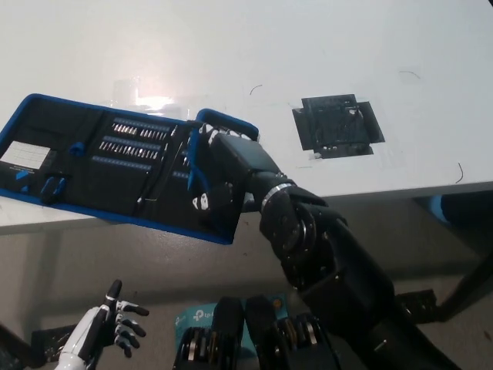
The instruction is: The robot uses its right hand to lift an edge of the toolkit kept in middle of the desk and make one fold in it
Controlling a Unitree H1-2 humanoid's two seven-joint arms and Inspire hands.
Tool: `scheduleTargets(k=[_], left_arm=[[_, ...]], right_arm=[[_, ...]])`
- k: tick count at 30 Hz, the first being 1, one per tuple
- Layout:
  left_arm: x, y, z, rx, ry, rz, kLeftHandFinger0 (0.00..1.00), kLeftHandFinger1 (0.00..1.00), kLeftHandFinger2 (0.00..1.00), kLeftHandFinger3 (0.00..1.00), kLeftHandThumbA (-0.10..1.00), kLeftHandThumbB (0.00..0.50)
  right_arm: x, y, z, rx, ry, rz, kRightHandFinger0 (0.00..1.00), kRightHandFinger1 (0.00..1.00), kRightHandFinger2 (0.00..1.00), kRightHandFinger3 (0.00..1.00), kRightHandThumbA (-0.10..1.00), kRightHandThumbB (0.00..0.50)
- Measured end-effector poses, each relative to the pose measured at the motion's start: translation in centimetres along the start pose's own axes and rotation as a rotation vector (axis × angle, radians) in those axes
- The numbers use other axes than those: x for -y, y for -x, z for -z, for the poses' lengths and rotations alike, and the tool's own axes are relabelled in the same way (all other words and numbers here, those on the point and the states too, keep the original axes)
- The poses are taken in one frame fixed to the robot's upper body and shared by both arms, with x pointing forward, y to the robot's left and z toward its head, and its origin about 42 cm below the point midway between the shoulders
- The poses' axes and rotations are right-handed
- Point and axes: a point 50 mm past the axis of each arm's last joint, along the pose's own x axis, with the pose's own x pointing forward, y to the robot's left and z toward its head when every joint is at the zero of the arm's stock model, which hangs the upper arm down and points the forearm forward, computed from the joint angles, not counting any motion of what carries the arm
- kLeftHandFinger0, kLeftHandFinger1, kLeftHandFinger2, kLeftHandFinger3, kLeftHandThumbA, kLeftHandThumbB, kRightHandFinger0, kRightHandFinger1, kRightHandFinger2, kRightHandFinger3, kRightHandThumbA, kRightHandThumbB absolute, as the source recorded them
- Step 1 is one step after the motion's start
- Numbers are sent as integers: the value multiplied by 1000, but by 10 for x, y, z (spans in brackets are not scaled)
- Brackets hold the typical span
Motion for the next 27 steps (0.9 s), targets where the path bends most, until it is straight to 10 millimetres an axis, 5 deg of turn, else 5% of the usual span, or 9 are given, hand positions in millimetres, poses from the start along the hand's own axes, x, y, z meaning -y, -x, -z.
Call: scheduleTargets(k=[5, 13, 21, 24, 27], left_arm=[[0, 2, 2, -3, 3, 0, 347, 344, 377, 506, 1000, 500], [-2, 3, 4, -4, 6, -6, 332, 335, 370, 490, 1000, 500], [-2, 4, 5, -5, 8, -11, 318, 324, 336, 476, 1000, 500], [-2, 4, 5, -4, 12, -11, 322, 310, 334, 481, 1000, 500], [-2, 4, 5, -5, 12, -13, 325, 317, 351, 485, 1000, 500]], right_arm=[[22, 11, 1, 11, -35, 42, 1000, 1000, 1000, 1000, 1000, 500], [69, 58, 23, 65, -109, 156, 1000, 1000, 1000, 1000, 919, 287], [83, 133, 109, -51, -304, 281, 988, 1000, 1000, 1000, 734, 175], [74, 159, 143, -117, -366, 297, 842, 1000, 1000, 1000, 549, 110], [62, 183, 174, -175, -437, 329, 711, 887, 1000, 1000, 403, 84]])
